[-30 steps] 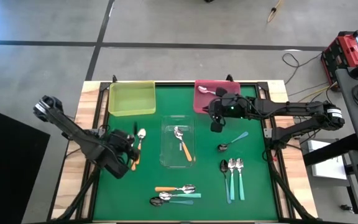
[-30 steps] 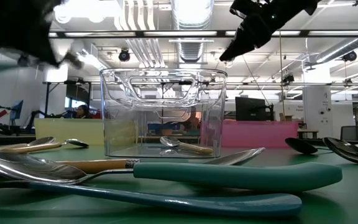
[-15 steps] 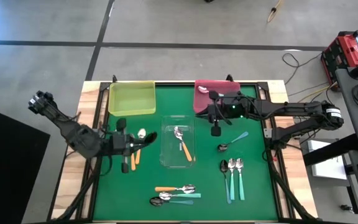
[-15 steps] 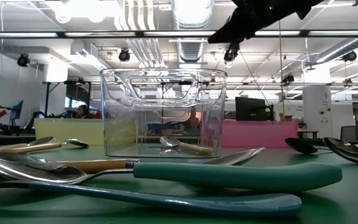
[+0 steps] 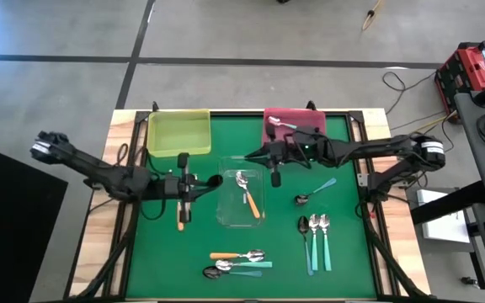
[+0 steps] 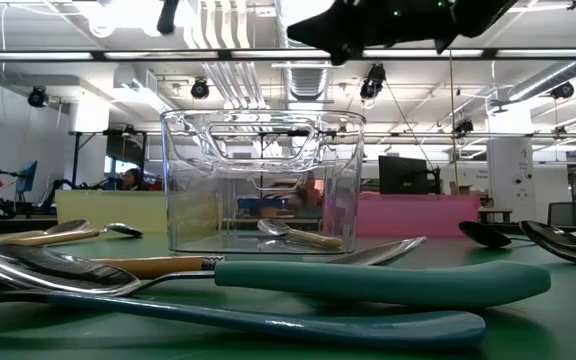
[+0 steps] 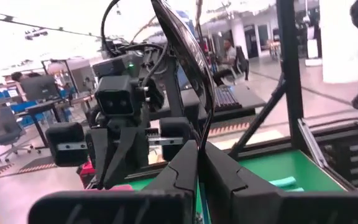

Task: Sort silverware by color (type)
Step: Put the middle left blue spoon into the yellow bin

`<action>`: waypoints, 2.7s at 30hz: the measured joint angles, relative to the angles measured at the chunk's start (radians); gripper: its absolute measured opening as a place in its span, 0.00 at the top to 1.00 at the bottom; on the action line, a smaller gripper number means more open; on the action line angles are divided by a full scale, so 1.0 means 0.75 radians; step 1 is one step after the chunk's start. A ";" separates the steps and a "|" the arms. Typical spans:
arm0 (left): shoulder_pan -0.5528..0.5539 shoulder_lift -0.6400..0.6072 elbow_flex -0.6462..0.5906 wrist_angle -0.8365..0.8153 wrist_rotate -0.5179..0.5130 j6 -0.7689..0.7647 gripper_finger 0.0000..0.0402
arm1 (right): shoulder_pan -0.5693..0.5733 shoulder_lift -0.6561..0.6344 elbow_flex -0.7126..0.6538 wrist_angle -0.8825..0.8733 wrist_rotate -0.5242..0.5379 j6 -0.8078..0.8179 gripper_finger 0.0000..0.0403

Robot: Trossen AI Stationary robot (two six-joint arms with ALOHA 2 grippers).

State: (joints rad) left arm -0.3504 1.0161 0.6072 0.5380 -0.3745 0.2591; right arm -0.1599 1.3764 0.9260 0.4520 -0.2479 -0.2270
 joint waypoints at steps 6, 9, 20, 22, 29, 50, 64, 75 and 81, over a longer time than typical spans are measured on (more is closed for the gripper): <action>0.065 0.111 -0.127 0.418 0.001 0.015 1.00 | 0.011 0.123 0.028 0.111 -0.143 0.280 0.96; 0.086 0.174 -0.166 0.581 0.001 0.027 1.00 | 0.010 0.171 0.080 0.114 -0.223 0.336 0.96; 0.143 0.385 -0.133 0.812 -0.001 0.062 1.00 | 0.039 0.360 0.231 0.108 -0.275 0.371 0.78; 0.144 0.387 -0.129 0.812 -0.001 0.062 1.00 | 0.041 0.385 0.248 0.103 -0.275 0.376 0.71; 0.146 0.373 -0.143 0.813 -0.016 0.060 1.00 | 0.045 0.415 0.282 0.101 -0.347 0.405 0.51; 0.149 0.469 -0.051 0.788 -0.083 0.097 1.00 | 0.068 0.453 0.314 0.108 -0.252 0.292 0.71; 0.150 0.458 -0.055 0.789 -0.134 0.053 0.94 | 0.078 0.446 0.312 0.081 -0.222 0.248 0.98; 0.149 0.456 -0.056 0.773 -0.263 0.031 0.63 | 0.075 0.444 0.357 -0.065 0.007 0.151 0.98; 0.149 0.405 -0.057 0.714 -0.425 0.026 0.46 | 0.084 0.436 0.500 -0.401 0.277 0.079 0.98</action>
State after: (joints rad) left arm -0.2390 1.3199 0.5644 1.0731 -0.6931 0.2789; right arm -0.0970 1.7035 1.3008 0.1513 -0.0399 -0.1680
